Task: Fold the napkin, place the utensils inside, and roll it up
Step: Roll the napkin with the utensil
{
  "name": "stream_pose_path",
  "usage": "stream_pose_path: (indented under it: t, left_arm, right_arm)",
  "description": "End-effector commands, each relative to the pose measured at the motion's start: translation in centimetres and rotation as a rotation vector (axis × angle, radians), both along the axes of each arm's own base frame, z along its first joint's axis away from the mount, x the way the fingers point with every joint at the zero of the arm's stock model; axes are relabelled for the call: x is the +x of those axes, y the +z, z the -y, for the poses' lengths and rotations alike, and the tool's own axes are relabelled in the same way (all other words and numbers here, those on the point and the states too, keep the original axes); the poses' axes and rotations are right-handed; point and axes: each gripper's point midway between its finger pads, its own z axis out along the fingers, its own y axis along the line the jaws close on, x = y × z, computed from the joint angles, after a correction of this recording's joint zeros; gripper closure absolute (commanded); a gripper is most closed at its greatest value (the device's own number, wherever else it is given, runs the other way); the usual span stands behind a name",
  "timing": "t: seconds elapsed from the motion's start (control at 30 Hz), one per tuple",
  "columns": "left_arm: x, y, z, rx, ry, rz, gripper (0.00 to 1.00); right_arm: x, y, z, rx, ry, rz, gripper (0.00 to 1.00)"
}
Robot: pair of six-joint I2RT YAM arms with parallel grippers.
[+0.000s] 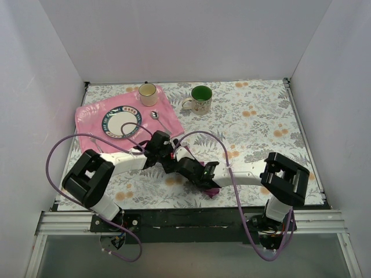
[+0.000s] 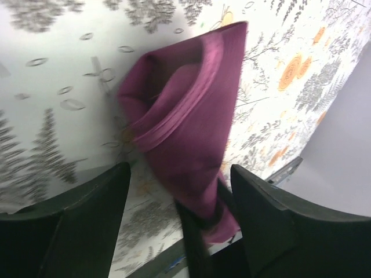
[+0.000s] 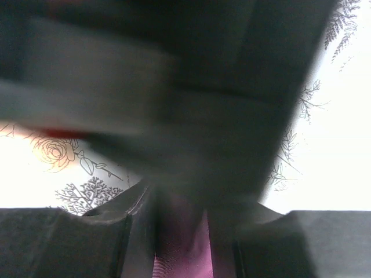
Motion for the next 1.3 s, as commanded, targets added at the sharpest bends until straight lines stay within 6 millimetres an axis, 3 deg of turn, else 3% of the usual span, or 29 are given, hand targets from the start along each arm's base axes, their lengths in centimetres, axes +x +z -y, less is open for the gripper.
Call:
stream_pose_path:
  t: [0.0,0.27,0.3,0.47,0.53,0.57,0.73,0.83,0.9,1.03,1.2,1.27]
  left_arm:
    - [-1.3,-1.9,-4.7,0.143,0.037,0.012,0.26]
    - [-0.8,1.1,-4.9,0.075,0.07,0.084,0.2]
    - [-0.7,1.5,-4.8,0.062,0.074,0.095,0.2]
    - [-0.4,2.2,-3.0,0.027,0.031,0.097,0.17]
    - [-0.7,1.0,-2.6,0.058,0.019,0.058,0.14]
    - [-0.3,1.4,-1.8,0.056,0.019,0.056,0.14]
    - [-0.2,-1.8,-1.4,0.159,0.053,-0.064,0.13]
    - [0.0,-2.2,-0.5,0.178,0.041,-0.078,0.14]
    - [0.2,-2.9,-0.1,0.212,0.036,-0.093,0.17]
    - [0.0,-4.3,-1.5,0.299,0.052,-0.092,0.28]
    - [0.0,-4.2,-2.6,0.332,0.047,-0.037,0.55]
    - [0.0,-4.2,-2.7,0.335,0.038,-0.028,0.6]
  right_arm:
    - [-1.3,-1.6,0.9,0.094,-0.007,-0.183,0.61]
    - [-1.0,-0.1,-0.1,0.391,-0.032,-0.382,0.74]
    - [-1.8,0.2,-0.6,0.44,0.003,-0.447,0.74]
    - [-1.3,0.8,-0.9,0.602,0.015,-0.58,0.75]
    - [-1.8,1.1,-1.4,0.665,0.045,-0.649,0.76]
    - [-1.6,0.7,-0.8,0.685,0.028,-0.668,0.76]
    - [-2.3,0.6,-0.8,0.798,0.067,-0.779,0.78]
    - [-2.7,0.3,-0.9,0.847,0.083,-0.84,0.79]
    - [-2.7,0.7,-1.1,0.895,0.115,-0.854,0.79]
    - [-2.6,0.4,-0.8,0.962,0.104,-0.912,0.79]
    - [-2.4,0.4,-0.2,1.023,0.088,-0.959,0.77]
    - [-2.3,0.0,-0.1,1.011,0.076,-0.967,0.76]
